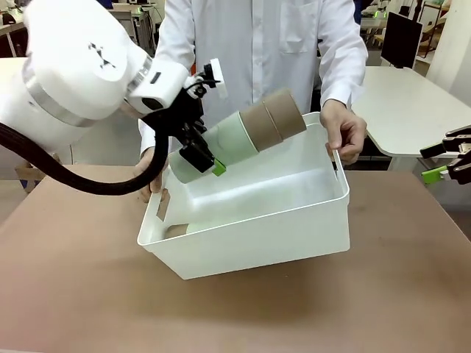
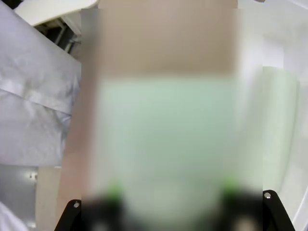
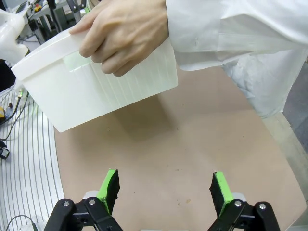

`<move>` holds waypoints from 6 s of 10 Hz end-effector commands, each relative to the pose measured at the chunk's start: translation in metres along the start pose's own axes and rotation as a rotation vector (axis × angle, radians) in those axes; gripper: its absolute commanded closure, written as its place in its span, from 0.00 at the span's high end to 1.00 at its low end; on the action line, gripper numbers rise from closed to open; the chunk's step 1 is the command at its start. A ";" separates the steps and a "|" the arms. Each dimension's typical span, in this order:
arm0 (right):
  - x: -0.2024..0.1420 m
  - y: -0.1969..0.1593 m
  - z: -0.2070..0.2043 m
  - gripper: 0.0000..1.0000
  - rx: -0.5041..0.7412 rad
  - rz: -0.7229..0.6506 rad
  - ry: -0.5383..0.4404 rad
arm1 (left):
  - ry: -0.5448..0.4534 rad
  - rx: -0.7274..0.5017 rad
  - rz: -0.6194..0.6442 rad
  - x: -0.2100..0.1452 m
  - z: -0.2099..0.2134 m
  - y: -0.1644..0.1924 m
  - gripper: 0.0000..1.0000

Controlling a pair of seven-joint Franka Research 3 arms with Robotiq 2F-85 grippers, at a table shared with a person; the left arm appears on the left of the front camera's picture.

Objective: Stack the cups and store them in the basket.
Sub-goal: Place the stack of Reusable plastic cups into the Pantry Basket.

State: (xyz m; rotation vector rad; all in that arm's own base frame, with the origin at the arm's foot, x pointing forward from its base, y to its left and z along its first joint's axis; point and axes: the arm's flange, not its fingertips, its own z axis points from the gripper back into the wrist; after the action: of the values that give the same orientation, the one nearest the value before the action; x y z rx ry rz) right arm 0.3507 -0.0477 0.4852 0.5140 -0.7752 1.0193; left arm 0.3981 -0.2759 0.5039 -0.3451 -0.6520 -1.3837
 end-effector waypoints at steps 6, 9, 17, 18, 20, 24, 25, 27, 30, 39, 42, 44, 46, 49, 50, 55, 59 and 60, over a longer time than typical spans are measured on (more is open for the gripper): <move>0.002 -0.003 0.001 1.00 0.003 0.005 -0.026 | 0.085 0.007 0.043 -0.005 -0.040 -0.005 0.85; 0.002 -0.003 0.001 1.00 0.003 0.005 -0.026 | 0.106 0.027 0.039 -0.007 -0.065 0.002 0.85; 0.002 -0.003 0.001 1.00 0.003 0.005 -0.026 | 0.101 0.040 0.015 -0.006 -0.102 0.007 1.00; 0.002 -0.003 0.001 1.00 0.003 0.005 -0.026 | 0.104 0.033 0.016 -0.006 -0.099 0.005 1.00; 0.002 -0.003 0.001 1.00 0.003 0.005 -0.026 | 0.113 0.016 0.019 -0.008 -0.089 0.004 1.00; 0.002 -0.003 0.001 1.00 0.003 0.005 -0.026 | 0.045 -0.046 0.024 -0.003 -0.019 0.002 1.00; 0.002 -0.003 0.001 1.00 0.003 0.005 -0.026 | 0.009 -0.065 0.036 -0.004 0.004 0.004 1.00; 0.002 -0.003 0.001 1.00 0.003 0.005 -0.026 | -0.049 -0.076 0.033 -0.006 0.052 0.005 1.00; 0.002 -0.003 0.001 1.00 0.003 0.005 -0.026 | -0.231 -0.082 0.087 -0.067 0.152 0.021 1.00; 0.002 -0.003 0.001 1.00 0.003 0.005 -0.026 | -0.376 -0.085 0.072 -0.218 0.229 0.006 1.00; 0.002 -0.003 0.001 1.00 0.003 0.005 -0.026 | -0.376 -0.085 0.072 -0.218 0.229 0.006 1.00; 0.002 -0.003 0.001 1.00 0.003 0.005 -0.026 | -0.376 -0.085 0.072 -0.218 0.229 0.006 1.00; 0.002 -0.003 0.001 1.00 0.003 0.005 -0.026 | -0.376 -0.085 0.072 -0.218 0.229 0.006 1.00; 0.002 -0.003 0.001 1.00 0.003 0.005 -0.026 | -0.376 -0.085 0.072 -0.218 0.229 0.006 1.00; 0.002 -0.003 0.001 1.00 0.003 0.005 -0.026 | -0.376 -0.085 0.072 -0.218 0.229 0.006 1.00; 0.002 -0.003 0.001 1.00 0.003 0.005 -0.026 | -0.376 -0.085 0.072 -0.218 0.229 0.006 1.00; 0.002 -0.003 0.001 1.00 0.003 0.005 -0.026 | -0.376 -0.085 0.072 -0.218 0.229 0.006 1.00; 0.002 -0.003 0.001 1.00 0.003 0.005 -0.026 | -0.376 -0.085 0.072 -0.218 0.229 0.006 1.00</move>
State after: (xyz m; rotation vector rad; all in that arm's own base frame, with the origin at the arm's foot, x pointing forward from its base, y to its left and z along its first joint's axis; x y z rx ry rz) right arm 0.3506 -0.0479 0.4855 0.5141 -0.7739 1.0194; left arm 0.3405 0.0330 0.5483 -0.6871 -0.8575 -1.3003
